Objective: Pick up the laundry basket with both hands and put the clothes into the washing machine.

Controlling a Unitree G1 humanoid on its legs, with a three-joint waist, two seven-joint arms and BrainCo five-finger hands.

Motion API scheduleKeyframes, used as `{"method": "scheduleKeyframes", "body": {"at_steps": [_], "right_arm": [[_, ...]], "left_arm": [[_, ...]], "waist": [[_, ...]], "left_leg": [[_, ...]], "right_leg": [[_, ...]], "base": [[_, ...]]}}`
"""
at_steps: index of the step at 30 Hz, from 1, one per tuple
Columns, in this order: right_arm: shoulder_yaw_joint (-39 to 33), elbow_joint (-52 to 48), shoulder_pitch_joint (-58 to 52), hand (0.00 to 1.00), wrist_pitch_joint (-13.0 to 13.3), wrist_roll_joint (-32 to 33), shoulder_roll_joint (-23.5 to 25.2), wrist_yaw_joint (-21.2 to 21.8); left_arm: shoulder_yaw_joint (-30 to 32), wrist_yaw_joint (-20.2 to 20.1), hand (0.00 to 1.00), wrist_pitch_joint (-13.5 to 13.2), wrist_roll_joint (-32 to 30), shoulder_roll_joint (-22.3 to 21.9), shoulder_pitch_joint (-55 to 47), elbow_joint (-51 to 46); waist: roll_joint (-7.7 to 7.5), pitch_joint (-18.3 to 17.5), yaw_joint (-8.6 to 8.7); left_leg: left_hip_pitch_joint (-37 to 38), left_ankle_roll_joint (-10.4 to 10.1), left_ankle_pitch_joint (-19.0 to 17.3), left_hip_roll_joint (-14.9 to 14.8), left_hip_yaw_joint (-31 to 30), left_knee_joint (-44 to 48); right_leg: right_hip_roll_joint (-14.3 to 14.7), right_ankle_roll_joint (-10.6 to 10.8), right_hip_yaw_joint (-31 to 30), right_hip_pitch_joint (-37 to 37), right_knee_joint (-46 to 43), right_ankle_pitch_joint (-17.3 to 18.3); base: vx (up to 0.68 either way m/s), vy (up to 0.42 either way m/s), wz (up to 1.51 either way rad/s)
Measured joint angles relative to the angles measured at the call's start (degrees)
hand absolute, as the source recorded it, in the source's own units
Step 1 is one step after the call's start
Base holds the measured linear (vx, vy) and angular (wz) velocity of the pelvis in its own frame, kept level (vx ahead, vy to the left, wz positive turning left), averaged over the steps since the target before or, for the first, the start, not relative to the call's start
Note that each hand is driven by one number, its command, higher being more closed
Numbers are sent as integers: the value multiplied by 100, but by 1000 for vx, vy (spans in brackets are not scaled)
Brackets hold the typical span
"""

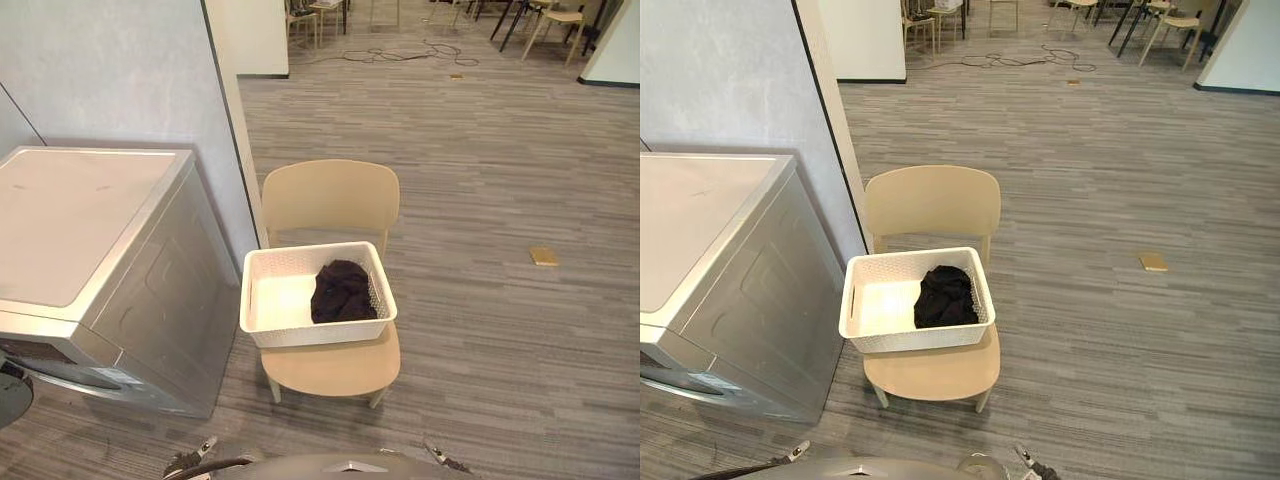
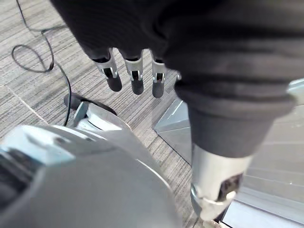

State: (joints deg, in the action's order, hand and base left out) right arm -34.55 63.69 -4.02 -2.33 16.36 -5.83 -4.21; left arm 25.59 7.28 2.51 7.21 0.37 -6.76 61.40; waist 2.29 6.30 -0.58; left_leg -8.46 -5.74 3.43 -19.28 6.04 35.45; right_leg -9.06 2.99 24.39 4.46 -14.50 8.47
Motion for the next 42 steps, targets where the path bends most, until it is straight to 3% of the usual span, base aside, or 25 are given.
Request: {"method": "scheduleKeyframes", "body": {"at_steps": [1,2,3,6,9,14,20,25,29,33,42], "right_arm": [[4,-41,56,0,-3,-5,-20,-6],[14,-51,96,0,-15,-14,-18,-6],[35,-90,136,0,-29,-21,-17,-7],[734,-633,223,0,-75,-23,122,-8],[1323,-1835,148,0,-51,-22,375,-20],[1604,-4445,-464,0,127,-216,543,-235],[1643,-5836,-336,0,371,-858,449,-407],[2398,-5808,582,0,485,-1463,-329,-457],[3275,-5378,1685,0,521,-1901,-1070,-369],[4335,-4602,2960,0,566,-2745,-1627,-189],[5690,-3120,4678,0,554,-3183,-2551,159]], "left_arm": [[-114,4,0,1,-1,34,-14,3],[-228,7,0,1,-4,74,-19,8],[-337,7,0,3,-4,90,-16,11],[-575,0,0,10,-80,189,90,101],[-613,21,0,94,-242,279,87,109],[-1000,153,0,139,-426,297,12,101],[-1423,231,0,116,-640,410,-28,-7],[-1567,223,0,59,-741,503,-16,-34],[-1558,210,0,62,-747,573,33,-106],[-1464,206,0,1,-748,591,80,-251],[-1323,281,0,-1,-725,631,169,-456]], "waist": [[-8,10,5],[-49,37,13],[-42,66,27],[-102,180,7],[-228,251,-19],[-141,94,42],[-130,24,16],[-229,28,-81],[-396,162,-216],[-561,545,-565],[-626,1426,-826]], "left_leg": [[14,-24,-203,85,290,-86],[124,-201,-580,354,419,-497],[243,-225,-670,613,484,-1052],[827,-56,-714,946,663,-2472],[824,37,-644,1056,802,-2634],[975,115,-378,1282,854,-3205],[967,100,-312,1254,917,-3340],[822,143,-111,1298,932,-3600],[533,182,158,1338,488,-3752],[347,186,426,1359,177,-3973],[-172,268,678,1369,-29,-3925]], "right_leg": [[-29,0,18,52,8,0],[-110,8,15,40,11,-3],[-151,44,16,26,28,-24],[-125,194,-168,-149,174,-113],[-156,243,-310,-173,448,-360],[-202,328,-345,-118,932,-636],[-80,314,-446,-134,1251,-855],[-57,301,-463,-307,1425,-1045],[-42,272,-55,-372,1471,-1092],[-15,236,240,-462,1484,-1122],[-138,152,264,-1061,914,-1055]], "base": [[89,0,8],[74,74,10],[34,111,9],[-2,106,4],[-39,88,-22],[4,49,-1],[3,-13,-12],[-43,6,-3],[-79,-11,48],[-89,1,40],[-58,26,11]]}}
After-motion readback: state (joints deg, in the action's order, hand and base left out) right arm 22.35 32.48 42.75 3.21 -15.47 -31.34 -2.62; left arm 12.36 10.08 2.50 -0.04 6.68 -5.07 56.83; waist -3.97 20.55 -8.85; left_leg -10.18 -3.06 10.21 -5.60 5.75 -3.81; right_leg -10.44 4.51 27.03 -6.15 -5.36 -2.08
